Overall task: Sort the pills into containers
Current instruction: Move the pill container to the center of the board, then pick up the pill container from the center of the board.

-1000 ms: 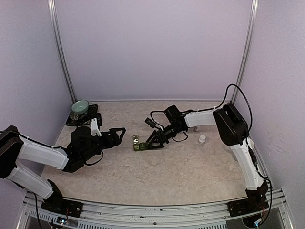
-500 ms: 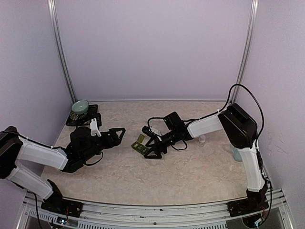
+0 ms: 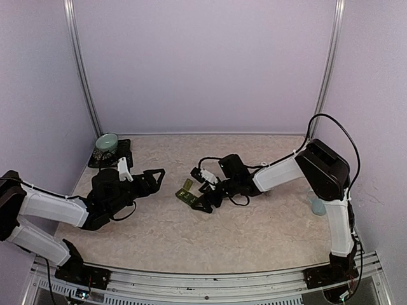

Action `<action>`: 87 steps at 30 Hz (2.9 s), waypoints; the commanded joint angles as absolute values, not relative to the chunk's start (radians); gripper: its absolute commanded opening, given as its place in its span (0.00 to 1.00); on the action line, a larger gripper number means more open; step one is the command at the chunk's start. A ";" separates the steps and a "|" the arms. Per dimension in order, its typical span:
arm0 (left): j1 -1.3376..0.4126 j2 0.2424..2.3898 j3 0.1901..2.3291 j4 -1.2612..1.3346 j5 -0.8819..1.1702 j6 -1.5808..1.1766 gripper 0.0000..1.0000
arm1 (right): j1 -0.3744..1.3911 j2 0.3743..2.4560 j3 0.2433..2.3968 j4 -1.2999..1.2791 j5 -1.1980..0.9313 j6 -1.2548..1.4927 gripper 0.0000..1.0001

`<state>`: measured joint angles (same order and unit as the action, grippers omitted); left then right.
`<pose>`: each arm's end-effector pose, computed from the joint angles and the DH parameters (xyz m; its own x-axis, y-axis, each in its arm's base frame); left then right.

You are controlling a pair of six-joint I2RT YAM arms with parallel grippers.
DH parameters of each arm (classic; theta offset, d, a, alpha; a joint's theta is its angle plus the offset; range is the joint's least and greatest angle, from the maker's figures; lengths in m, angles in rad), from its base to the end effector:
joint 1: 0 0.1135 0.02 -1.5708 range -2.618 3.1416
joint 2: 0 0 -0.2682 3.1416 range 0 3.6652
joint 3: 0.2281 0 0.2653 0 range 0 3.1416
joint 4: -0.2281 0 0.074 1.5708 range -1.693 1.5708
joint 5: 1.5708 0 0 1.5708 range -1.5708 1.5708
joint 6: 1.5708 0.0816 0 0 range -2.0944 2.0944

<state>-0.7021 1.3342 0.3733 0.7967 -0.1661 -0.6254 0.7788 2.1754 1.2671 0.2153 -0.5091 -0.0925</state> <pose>0.2429 -0.1878 0.1715 -0.4012 -0.4169 -0.8156 0.3424 0.7577 -0.5556 0.3212 0.3728 0.0745 -0.3715 -0.4799 -0.7948 -0.9185 0.3151 0.2390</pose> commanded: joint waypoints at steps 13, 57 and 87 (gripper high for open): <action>-0.706 1.313 0.364 0.773 -0.208 -0.602 0.95 | 0.869 2.235 1.252 0.124 -0.271 0.033 0.97; -0.652 1.348 0.338 0.813 -0.142 -0.593 0.95 | 0.917 2.174 1.181 0.218 -0.209 -0.073 0.56; -0.577 1.493 0.549 0.576 0.030 -0.568 0.99 | 1.024 1.782 1.022 0.170 -0.374 -0.255 0.16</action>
<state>-0.5884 1.4521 0.5098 0.6361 -0.0536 -0.5861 0.9863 1.8488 1.0325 0.2054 -0.3325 -0.2043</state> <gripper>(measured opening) 0.985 0.396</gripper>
